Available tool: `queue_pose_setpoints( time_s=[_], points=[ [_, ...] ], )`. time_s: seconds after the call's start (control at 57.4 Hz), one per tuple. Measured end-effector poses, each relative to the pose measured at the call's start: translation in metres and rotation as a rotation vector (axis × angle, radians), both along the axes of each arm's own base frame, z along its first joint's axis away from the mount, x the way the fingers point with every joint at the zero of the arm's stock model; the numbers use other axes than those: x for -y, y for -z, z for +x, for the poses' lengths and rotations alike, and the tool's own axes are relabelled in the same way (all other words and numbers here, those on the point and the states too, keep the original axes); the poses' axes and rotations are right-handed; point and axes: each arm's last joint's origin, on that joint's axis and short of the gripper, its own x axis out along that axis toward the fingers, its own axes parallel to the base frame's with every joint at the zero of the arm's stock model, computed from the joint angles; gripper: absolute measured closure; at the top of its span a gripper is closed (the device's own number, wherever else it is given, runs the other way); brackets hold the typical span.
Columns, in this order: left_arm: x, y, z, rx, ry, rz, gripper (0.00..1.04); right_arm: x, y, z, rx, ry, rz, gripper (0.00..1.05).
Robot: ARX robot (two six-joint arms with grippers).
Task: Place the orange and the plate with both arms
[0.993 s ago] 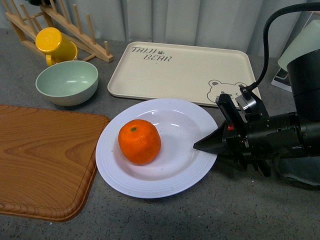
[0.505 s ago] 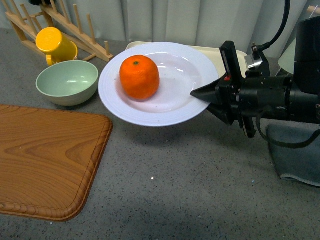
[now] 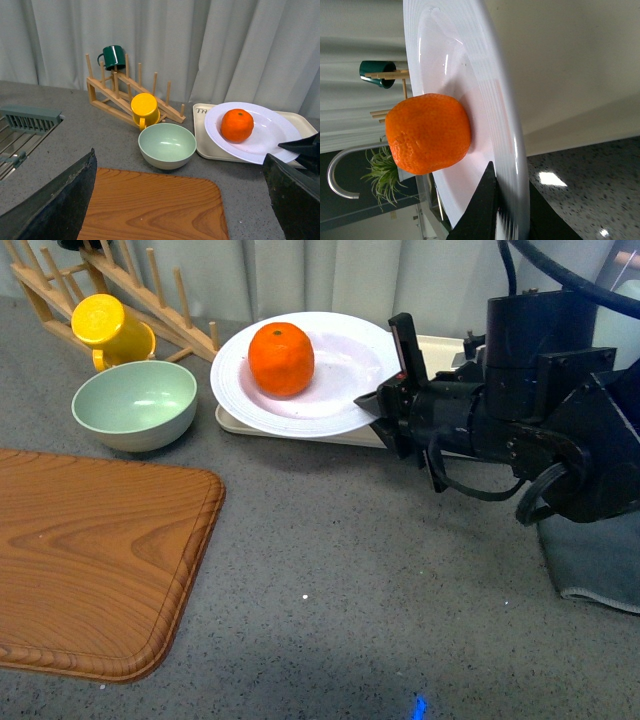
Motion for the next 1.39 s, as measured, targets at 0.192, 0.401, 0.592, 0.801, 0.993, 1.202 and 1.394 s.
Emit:
queue_pose_setpoints(
  time_s=[0.192, 0.401, 0.592, 0.801, 0.993, 1.202, 1.394],
  points=[
    [0.000, 0.000, 0.000, 0.000, 0.000, 0.000, 0.07, -0.016, 0.005, 0.012, -0.046, 0.058, 0.032, 1.01],
    [0.000, 0.000, 0.000, 0.000, 0.000, 0.000, 0.07, -0.025, 0.009, 0.022, -0.075, 0.110, 0.046, 1.01],
    [0.000, 0.000, 0.000, 0.000, 0.000, 0.000, 0.07, -0.029, 0.016, 0.027, -0.110, 0.147, 0.021, 1.01],
    [0.000, 0.000, 0.000, 0.000, 0.000, 0.000, 0.07, -0.031, 0.018, 0.033, -0.132, 0.162, 0.008, 1.01],
    [0.000, 0.000, 0.000, 0.000, 0.000, 0.000, 0.07, -0.030, 0.018, 0.034, -0.129, 0.160, 0.009, 0.83],
    [0.000, 0.000, 0.000, 0.000, 0.000, 0.000, 0.07, -0.027, 0.016, 0.036, -0.103, 0.155, -0.013, 0.49],
    [0.000, 0.000, 0.000, 0.000, 0.000, 0.000, 0.07, -0.022, 0.002, 0.032, -0.043, 0.145, -0.128, 0.19]
  ],
)
